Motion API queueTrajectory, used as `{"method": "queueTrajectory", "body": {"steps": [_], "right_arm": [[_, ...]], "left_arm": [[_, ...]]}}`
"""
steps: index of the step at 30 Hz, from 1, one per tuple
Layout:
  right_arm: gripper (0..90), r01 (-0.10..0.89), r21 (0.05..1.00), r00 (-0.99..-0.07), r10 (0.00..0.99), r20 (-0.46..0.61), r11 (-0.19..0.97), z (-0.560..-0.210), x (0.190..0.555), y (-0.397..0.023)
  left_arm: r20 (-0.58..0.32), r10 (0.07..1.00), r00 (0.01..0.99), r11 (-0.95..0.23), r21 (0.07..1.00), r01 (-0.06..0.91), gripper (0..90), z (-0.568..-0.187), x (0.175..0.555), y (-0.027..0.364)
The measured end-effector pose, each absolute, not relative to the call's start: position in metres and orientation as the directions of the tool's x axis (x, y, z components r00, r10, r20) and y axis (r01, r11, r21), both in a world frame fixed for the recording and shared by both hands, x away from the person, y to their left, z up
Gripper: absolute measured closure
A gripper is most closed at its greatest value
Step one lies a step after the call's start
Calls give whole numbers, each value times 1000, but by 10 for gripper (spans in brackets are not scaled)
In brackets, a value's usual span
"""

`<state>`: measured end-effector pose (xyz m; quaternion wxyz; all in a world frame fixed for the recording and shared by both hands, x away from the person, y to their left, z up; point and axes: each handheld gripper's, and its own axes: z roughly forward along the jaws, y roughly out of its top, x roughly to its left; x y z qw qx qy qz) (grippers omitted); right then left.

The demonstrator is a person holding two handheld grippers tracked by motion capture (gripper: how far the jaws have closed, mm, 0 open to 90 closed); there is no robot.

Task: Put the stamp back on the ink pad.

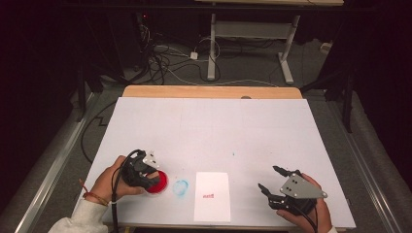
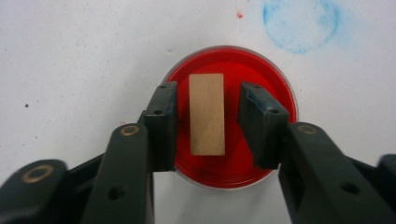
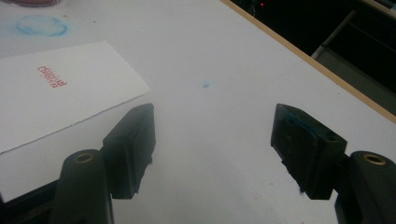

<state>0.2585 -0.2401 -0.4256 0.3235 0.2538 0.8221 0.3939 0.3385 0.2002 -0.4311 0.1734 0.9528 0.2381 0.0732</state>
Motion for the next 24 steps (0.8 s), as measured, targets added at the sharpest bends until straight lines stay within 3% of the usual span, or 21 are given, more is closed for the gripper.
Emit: {"method": "queueTrajectory", "body": {"steps": [7,24], "right_arm": [[312,162,813,-660,674,-332,559,-425,258,-241],[309,158,816,-658,676,-332,555,-425,258,-241]], "left_arm": [[88,517,852,-779,461,425,361,-419,333,202],[155,597,787,-622,710,332,225,-402,322,202]]}}
